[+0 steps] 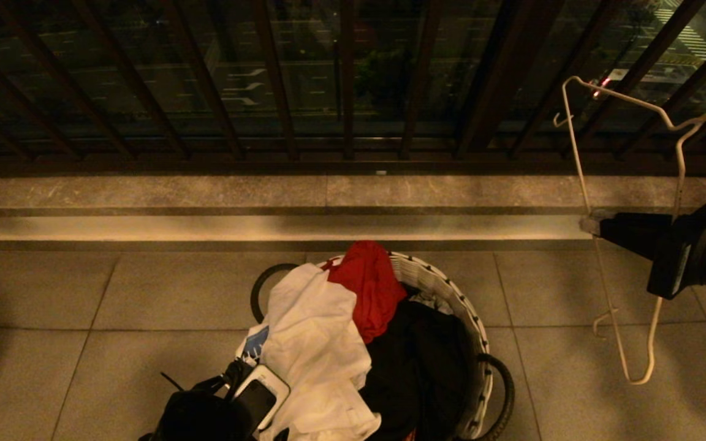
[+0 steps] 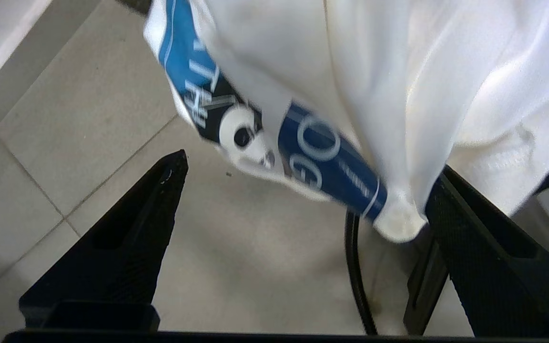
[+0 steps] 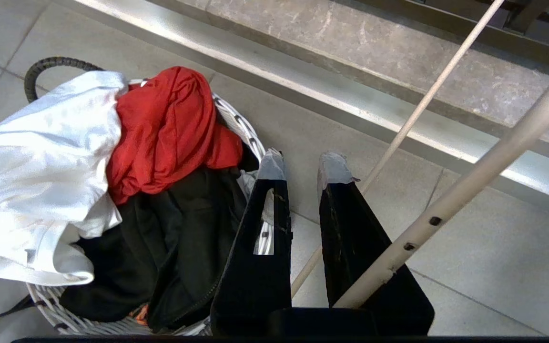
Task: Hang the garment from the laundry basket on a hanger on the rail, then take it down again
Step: Pick up clothes from the basket
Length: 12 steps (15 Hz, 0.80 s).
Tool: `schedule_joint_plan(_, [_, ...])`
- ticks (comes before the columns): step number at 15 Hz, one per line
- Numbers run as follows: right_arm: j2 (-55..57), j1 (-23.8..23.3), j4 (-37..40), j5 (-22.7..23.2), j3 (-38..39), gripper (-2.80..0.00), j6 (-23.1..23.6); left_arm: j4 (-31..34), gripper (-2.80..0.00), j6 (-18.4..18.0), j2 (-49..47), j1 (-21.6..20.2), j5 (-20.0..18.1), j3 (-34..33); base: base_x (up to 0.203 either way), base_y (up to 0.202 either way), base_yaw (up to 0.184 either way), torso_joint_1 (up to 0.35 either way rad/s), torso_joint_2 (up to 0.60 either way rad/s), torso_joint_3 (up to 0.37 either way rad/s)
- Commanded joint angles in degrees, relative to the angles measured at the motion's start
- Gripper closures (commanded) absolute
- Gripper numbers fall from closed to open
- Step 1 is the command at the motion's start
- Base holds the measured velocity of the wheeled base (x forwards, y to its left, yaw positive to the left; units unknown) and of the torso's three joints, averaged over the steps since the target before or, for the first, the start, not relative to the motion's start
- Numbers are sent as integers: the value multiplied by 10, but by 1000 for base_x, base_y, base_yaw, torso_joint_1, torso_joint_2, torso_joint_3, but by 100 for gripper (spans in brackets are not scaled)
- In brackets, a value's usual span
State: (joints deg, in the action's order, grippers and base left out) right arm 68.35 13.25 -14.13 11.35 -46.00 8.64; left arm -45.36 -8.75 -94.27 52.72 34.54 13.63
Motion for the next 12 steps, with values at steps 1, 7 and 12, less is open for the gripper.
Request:
schedule_joint_plan(1, [1, 0, -1, 1, -1, 0, 1, -3, -280, -1, -13, 1, 2, 6, 0, 0, 0, 0, 0, 0])
schedule_joint_plan(7, [1, 0, -1, 1, -1, 0, 1, -5, -280, -10, -24, -12, 25, 49, 0, 0, 0, 0, 0, 0])
schedule_joint_plan(12, [1, 0, -1, 1, -1, 0, 1, -2, -280, -43, 34, -43, 44, 36, 0, 0, 0, 0, 0, 0])
